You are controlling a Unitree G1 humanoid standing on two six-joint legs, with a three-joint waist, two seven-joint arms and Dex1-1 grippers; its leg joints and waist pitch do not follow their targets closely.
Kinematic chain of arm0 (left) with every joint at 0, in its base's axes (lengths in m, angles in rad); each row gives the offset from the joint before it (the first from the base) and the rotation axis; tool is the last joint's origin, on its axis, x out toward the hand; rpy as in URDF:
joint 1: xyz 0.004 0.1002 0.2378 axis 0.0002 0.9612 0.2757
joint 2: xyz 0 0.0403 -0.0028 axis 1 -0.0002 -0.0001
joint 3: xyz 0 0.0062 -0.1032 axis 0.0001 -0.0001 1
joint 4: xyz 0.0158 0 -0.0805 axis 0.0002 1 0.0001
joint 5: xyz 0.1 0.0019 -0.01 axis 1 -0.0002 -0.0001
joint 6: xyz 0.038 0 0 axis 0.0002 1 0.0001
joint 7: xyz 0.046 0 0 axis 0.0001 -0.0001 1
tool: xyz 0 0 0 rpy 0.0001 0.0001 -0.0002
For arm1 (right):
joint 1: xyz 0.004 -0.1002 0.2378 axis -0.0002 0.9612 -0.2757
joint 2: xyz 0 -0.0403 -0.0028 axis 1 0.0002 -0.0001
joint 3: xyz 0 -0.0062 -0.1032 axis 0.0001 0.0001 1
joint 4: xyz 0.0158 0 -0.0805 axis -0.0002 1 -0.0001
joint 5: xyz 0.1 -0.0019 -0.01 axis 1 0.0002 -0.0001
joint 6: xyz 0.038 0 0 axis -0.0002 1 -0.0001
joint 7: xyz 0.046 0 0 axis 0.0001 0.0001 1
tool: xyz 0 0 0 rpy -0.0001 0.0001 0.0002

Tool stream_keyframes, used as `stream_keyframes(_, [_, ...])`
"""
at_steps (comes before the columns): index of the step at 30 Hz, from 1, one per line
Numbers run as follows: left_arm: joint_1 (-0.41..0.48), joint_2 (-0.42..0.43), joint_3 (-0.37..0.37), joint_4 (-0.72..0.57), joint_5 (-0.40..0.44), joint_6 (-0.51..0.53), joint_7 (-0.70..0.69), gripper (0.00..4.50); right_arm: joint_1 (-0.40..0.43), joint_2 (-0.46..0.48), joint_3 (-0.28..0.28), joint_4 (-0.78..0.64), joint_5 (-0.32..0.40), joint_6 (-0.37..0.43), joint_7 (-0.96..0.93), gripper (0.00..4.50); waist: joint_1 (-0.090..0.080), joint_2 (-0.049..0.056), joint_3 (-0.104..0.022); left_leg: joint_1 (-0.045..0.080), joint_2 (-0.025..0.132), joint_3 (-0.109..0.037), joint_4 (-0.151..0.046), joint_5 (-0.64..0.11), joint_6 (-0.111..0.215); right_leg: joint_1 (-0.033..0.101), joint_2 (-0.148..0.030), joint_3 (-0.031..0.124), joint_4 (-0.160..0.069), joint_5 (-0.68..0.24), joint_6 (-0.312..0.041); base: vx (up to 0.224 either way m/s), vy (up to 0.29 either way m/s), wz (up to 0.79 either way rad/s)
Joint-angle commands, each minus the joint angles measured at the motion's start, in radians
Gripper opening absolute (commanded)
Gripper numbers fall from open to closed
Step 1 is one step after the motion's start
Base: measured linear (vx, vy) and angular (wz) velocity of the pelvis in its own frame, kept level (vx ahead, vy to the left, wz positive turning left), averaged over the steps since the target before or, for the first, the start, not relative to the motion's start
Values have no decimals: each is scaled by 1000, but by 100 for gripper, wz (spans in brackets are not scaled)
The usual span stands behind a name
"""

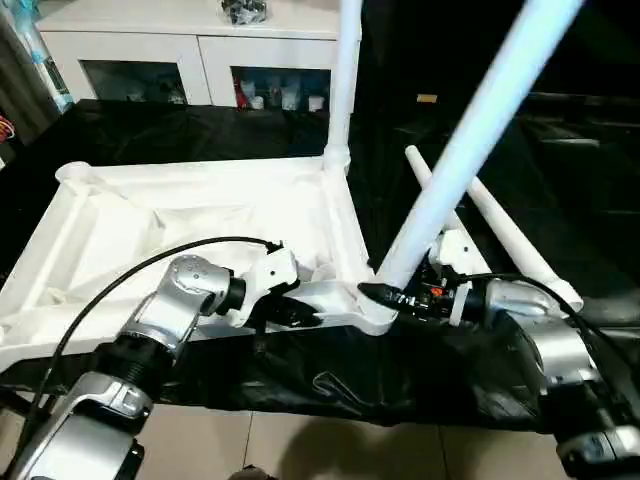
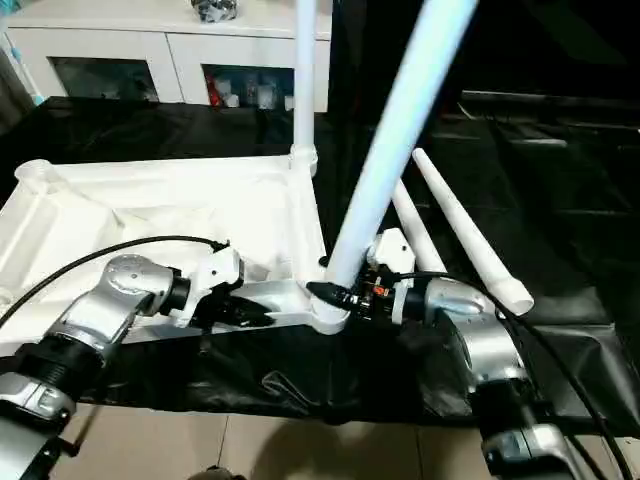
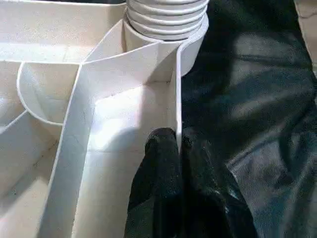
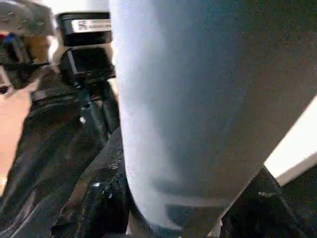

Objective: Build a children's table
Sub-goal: Rotate leg to tighten

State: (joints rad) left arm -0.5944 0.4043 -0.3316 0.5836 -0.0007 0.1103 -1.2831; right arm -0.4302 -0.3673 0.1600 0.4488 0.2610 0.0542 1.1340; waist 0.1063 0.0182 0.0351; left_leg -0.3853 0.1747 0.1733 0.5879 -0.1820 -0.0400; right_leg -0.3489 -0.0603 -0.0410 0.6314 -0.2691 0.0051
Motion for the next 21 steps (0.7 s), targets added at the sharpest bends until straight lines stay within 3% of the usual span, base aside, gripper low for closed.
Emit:
stream_keyframes(1, [-36, -3, -14, -17, -7, -16, -44, 0, 40, -6, 83, 94, -86, 36, 24, 189, 1, -4, -48, 22, 69, -21, -69, -128, 74, 22, -95, 40, -67, 100, -283, 0, 0, 0])
stream_keyframes(3, [-42, -3, -13, -11, -3, -20, -44, 0, 23, -4, 86, 103, -84, 40, 43, 189, 1, -9, -50, 22, 69, -22, -68, -115, 77, 23, -94, 39, -63, 125, -285, 0, 0, 0])
stream_keyframes(14, [-61, -1, -20, 6, 1, -35, -62, 0, -4, -13, 144, 133, -111, 18, 152, 189, 10, -10, -52, 24, 70, -21, -64, -101, 89, 23, -95, 38, -60, 161, -292, 0, 0, 0])
stream_keyframes(19, [-59, -8, -18, 12, 9, -40, -47, 0, 7, 1, 126, 146, -115, -3, 123, 189, 8, -7, -51, 23, 71, -22, -67, -118, 83, 24, -96, 37, -61, 158, -295, 0, 0, 0])
stream_keyframes(21, [-57, -27, -7, 19, 16, -31, 10, 0, -1, 36, 84, 182, -111, -20, 23, 189, 6, -5, -50, 26, 73, -23, -71, -140, 68, 20, -98, 38, -63, 135, -298, 0, 0, 0])
